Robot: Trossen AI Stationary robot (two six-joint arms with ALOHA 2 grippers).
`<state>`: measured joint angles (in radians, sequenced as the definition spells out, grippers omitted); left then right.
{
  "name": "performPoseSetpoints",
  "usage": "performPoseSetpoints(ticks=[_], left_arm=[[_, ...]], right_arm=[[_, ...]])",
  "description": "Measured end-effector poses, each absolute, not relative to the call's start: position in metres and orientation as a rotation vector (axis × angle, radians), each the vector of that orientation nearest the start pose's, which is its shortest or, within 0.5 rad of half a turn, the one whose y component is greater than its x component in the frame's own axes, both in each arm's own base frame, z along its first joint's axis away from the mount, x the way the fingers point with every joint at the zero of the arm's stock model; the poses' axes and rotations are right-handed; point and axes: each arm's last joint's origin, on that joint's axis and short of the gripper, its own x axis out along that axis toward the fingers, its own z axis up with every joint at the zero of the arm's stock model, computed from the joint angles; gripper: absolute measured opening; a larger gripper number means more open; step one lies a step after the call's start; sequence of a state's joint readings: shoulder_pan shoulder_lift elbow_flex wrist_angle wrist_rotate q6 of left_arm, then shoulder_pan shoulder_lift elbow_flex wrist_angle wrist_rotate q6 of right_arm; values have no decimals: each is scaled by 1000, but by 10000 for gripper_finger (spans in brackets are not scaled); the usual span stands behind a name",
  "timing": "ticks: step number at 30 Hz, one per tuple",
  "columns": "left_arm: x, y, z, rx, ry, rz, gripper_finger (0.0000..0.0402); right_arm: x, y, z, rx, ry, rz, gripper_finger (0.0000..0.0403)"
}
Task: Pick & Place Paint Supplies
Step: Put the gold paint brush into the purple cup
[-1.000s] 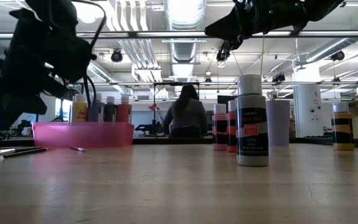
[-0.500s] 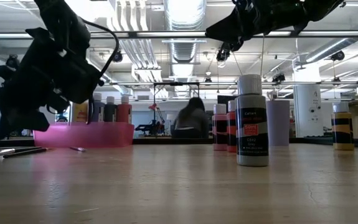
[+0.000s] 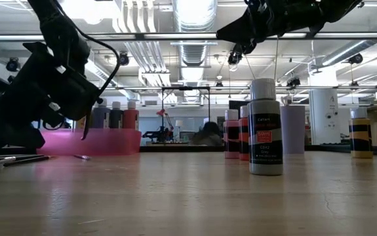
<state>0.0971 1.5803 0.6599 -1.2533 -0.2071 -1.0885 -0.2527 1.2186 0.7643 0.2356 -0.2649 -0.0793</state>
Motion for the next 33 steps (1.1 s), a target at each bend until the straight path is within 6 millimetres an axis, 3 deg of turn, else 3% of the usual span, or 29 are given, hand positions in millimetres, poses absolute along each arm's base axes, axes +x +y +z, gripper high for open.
performPoseSetpoints(ticks=[25,33], left_arm=[[162,23,126,-491,1780,1294,133],[165,23,113,-482,1833,1301,133]], right_arm=[[262,-60,277,-22,211,20,101],[262,-60,276,-19,222,21,109]])
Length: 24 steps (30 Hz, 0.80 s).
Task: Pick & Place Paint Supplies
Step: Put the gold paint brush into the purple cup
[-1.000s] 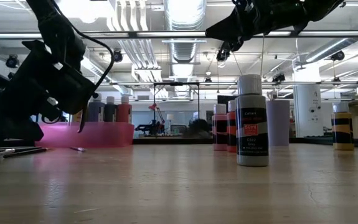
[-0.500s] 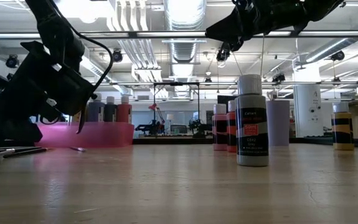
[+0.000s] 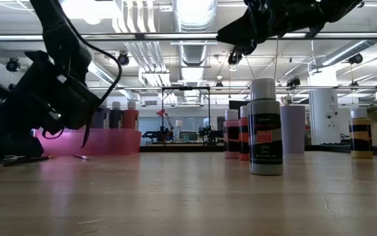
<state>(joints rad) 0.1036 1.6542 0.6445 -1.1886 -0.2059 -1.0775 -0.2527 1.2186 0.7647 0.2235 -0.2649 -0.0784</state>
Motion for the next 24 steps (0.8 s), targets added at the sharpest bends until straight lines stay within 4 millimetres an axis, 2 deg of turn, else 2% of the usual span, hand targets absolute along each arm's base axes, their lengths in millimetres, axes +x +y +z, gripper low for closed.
performPoseSetpoints(ticks=[8,17,24], left_arm=[[169,23,106,-479,1871,1296,133],[182,24,115,-543,1812,1257,133],[194,22,121,-559,1763,1226,133]], right_arm=[[262,-60,275,-20,228,21,89],[262,-60,275,-20,230,22,59],[262,-60,275,-19,232,22,66]])
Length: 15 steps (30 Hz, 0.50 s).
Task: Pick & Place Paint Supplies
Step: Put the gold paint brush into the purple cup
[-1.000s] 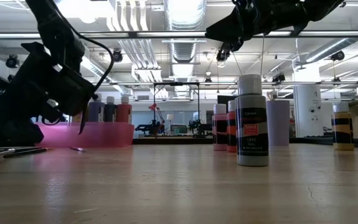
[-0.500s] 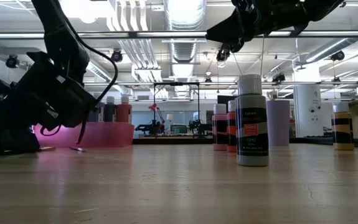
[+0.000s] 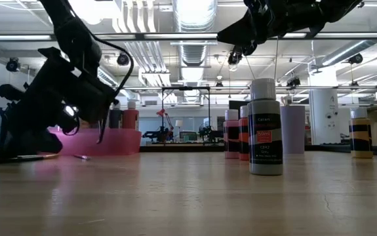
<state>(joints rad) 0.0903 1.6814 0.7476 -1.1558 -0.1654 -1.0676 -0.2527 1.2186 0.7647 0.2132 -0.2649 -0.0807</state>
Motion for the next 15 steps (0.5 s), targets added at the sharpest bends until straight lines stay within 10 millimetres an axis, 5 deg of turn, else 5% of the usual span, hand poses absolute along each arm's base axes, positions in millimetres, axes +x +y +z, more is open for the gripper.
performPoseSetpoints(ticks=[15], left_arm=[[227,2,137,-547,1633,1069,133]], right_arm=[[262,-60,275,-16,232,21,108]])
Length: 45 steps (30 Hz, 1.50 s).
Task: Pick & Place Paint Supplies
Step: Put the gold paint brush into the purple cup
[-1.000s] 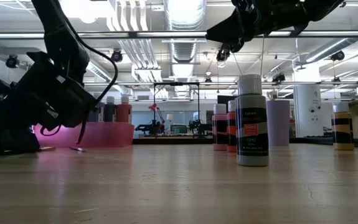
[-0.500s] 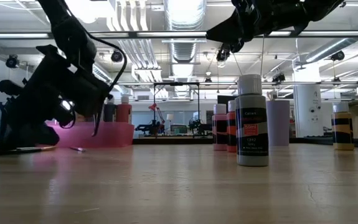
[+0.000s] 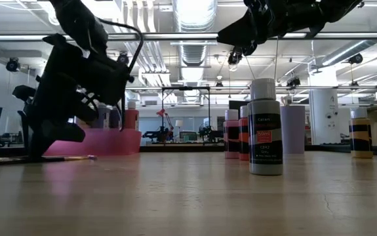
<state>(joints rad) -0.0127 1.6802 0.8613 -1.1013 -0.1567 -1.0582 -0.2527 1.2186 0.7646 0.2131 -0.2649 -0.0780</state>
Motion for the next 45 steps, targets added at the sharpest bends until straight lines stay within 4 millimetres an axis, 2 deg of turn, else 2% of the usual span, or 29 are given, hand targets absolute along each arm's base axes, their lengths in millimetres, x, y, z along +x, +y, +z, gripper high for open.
performPoseSetpoints(ticks=[8,14,19,26,31,39,45], left_arm=[[242,-5,151,-488,1639,910,133],[248,-5,175,-406,1714,875,133],[249,-10,197,-344,1746,843,131],[239,-25,215,-406,1730,719,130],[229,-32,211,-475,1766,716,130],[212,-32,189,-508,1871,744,129],[211,-34,173,-571,1849,667,129]], right_arm=[[262,-60,275,-16,233,21,120],[262,-60,275,-16,233,21,128],[261,-60,273,-10,255,22,134],[261,-60,271,-6,269,23,122],[261,-59,271,-6,269,24,104],[261,-59,271,-6,269,28,82],[261,-59,271,-6,269,29,77]])
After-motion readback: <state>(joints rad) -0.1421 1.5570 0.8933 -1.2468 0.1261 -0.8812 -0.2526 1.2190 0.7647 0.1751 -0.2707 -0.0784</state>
